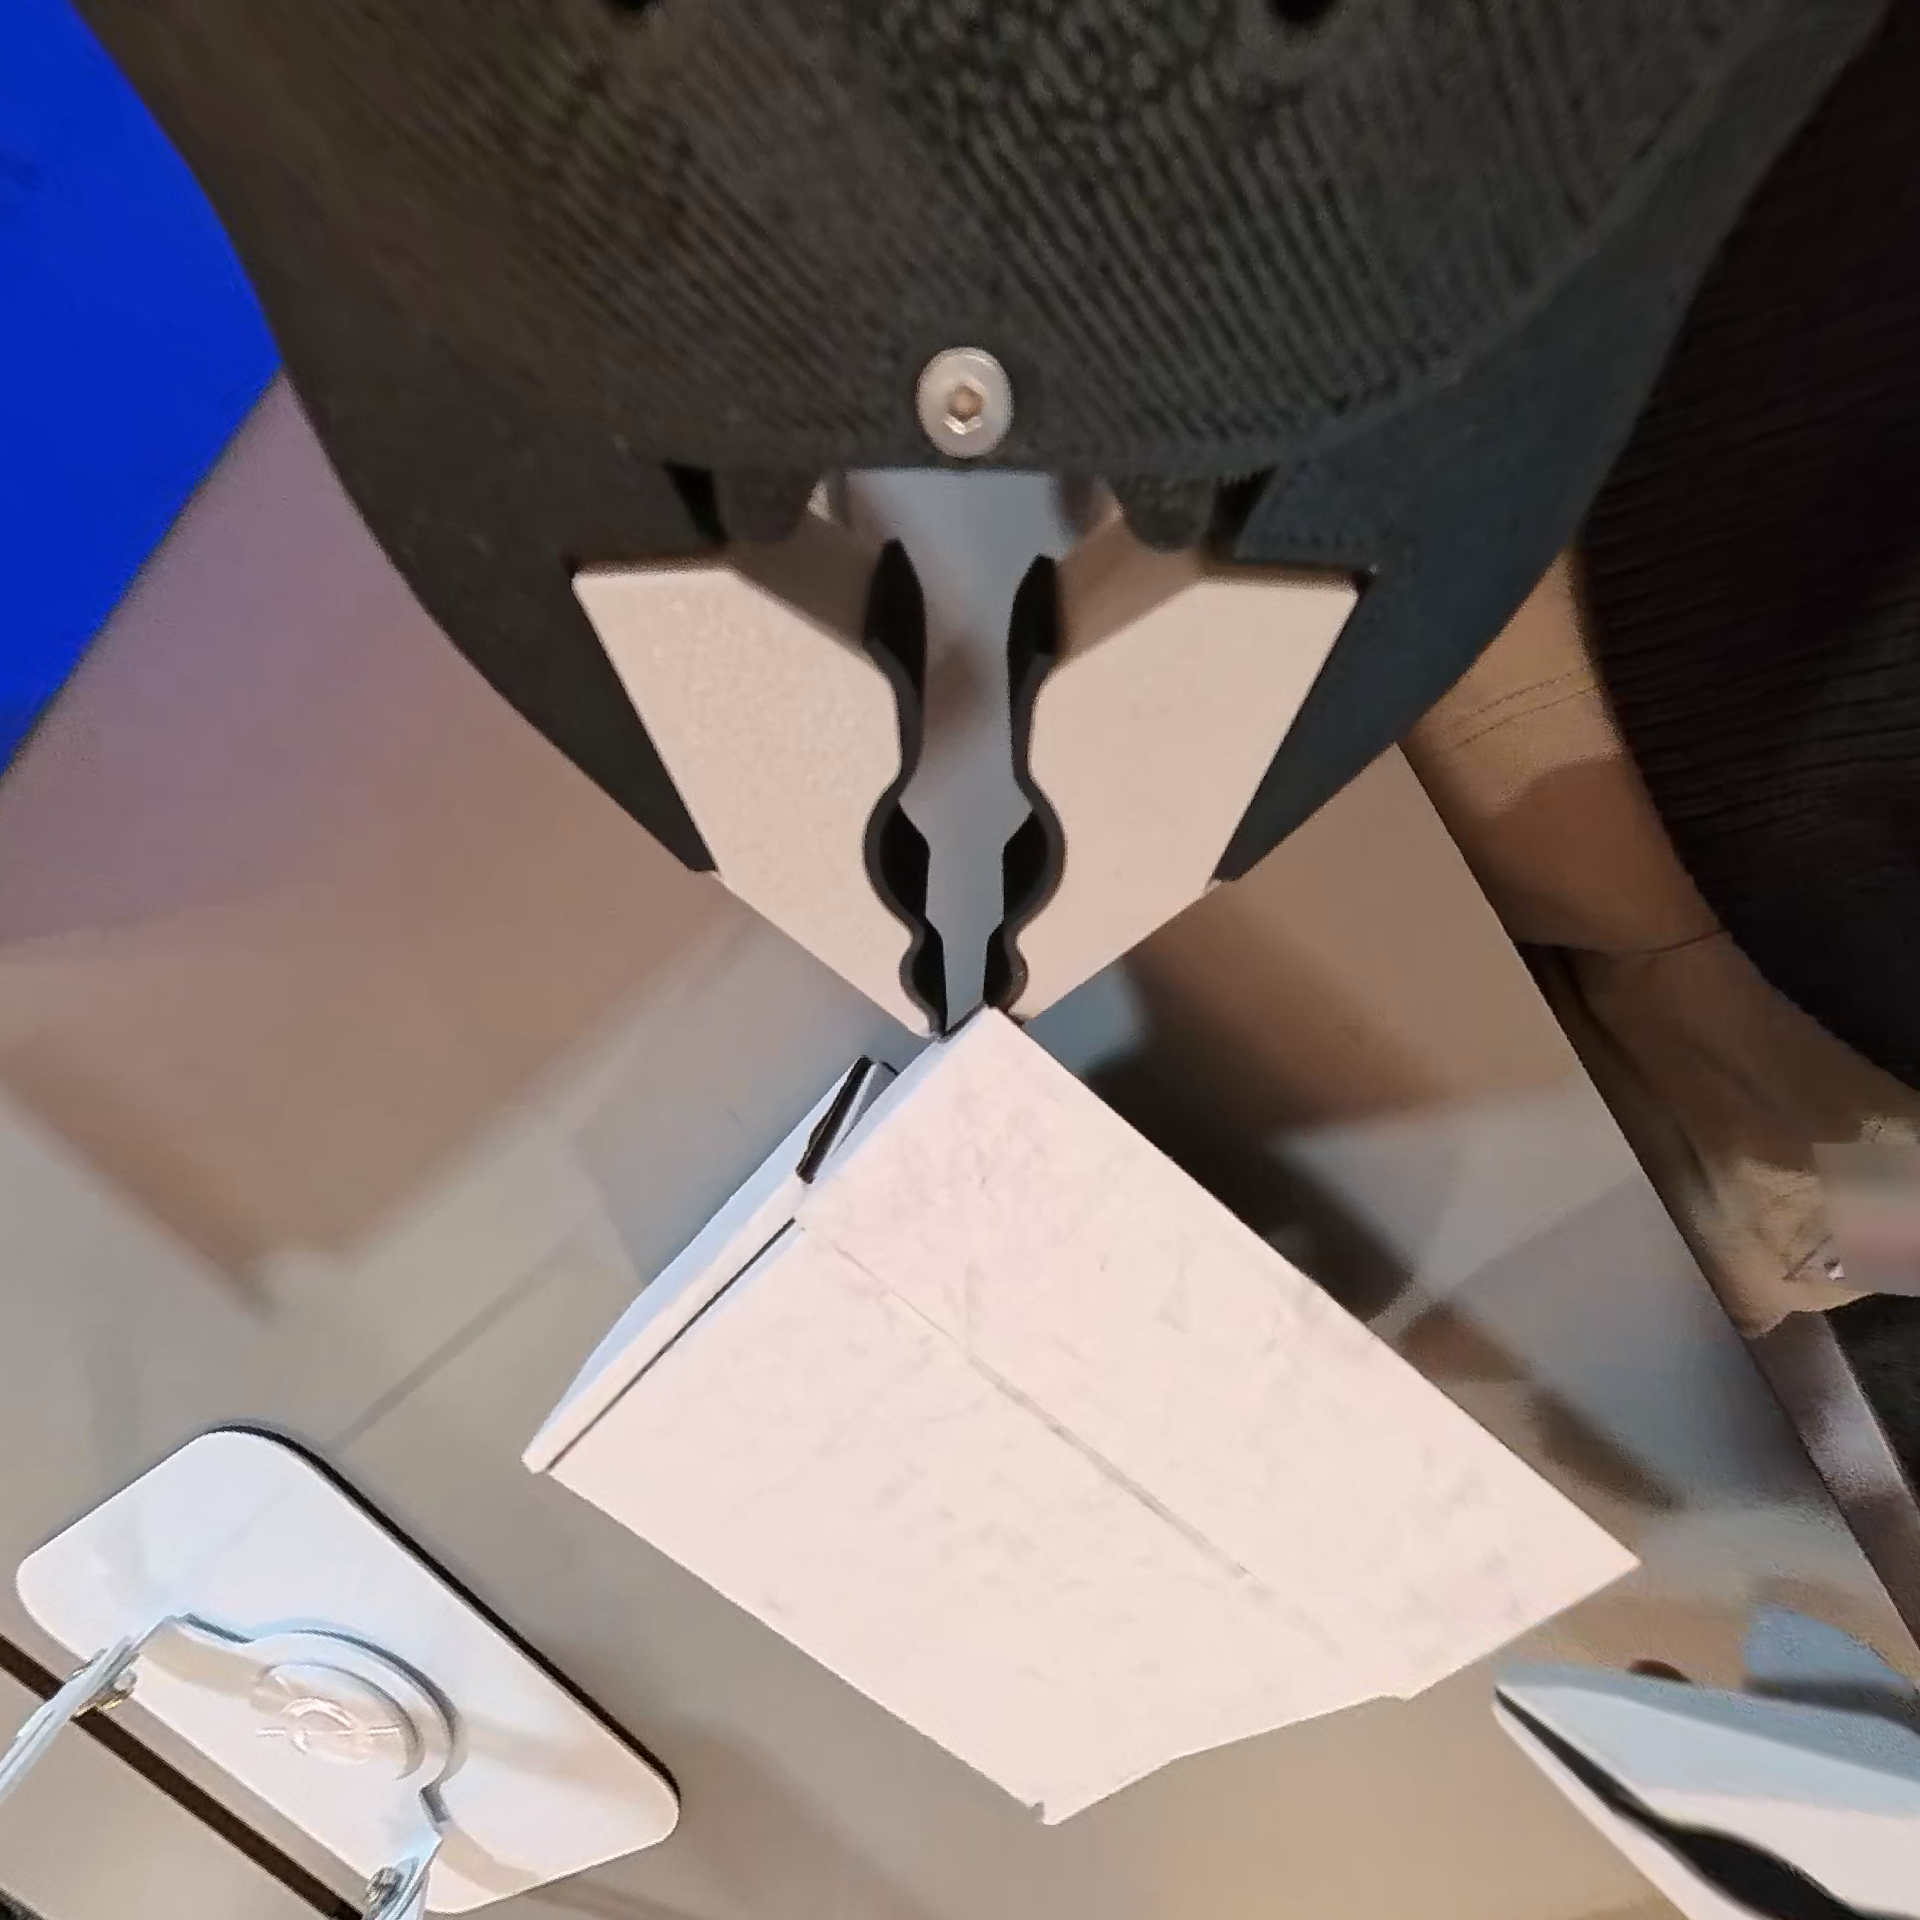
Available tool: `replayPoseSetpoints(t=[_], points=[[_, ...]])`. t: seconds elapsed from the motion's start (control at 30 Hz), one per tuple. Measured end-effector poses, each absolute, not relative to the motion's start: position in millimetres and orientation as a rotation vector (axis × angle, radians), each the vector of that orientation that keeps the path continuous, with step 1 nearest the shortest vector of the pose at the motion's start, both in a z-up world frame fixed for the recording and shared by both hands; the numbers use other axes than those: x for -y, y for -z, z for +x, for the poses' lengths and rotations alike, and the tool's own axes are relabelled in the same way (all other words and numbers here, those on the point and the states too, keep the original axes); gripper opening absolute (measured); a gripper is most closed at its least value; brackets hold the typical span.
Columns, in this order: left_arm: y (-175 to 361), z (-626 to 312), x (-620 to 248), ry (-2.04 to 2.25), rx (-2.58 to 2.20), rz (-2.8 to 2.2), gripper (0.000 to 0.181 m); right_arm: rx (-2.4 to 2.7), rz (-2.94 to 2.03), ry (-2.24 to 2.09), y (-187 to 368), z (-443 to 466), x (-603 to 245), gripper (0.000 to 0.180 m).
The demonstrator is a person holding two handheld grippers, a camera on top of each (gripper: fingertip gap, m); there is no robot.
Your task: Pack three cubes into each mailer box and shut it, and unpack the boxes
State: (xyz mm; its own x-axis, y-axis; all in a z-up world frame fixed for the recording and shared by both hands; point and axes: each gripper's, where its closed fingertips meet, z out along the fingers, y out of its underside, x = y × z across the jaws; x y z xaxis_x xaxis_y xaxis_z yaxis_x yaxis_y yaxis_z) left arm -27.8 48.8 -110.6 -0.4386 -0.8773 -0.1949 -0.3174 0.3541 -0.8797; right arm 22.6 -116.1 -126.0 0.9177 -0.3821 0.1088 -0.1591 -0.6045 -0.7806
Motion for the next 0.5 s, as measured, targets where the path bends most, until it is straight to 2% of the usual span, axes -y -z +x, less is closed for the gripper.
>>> replayPoseSetpoints(t=[0.13, 0.2, 0.5], points=[[96.9, -36.5, -23.0, 1.461, -1.93, -1.228, 0.0, -0.386, -2.218, 0.329, 125.9, 23.2, 116.0, 0.006], [97.4, -40.0, -12.4, 1.571, -1.952, -1.277, 0.01, -0.383, -2.219, 0.325, 126.3, 22.5, 115.7, 0.006], [101.9, -42.0, -7.1, 1.583, -1.985, -1.269, 0.012, -0.37, -2.228, 0.325, 128.4, 24.4, 117.5, 0.005]])
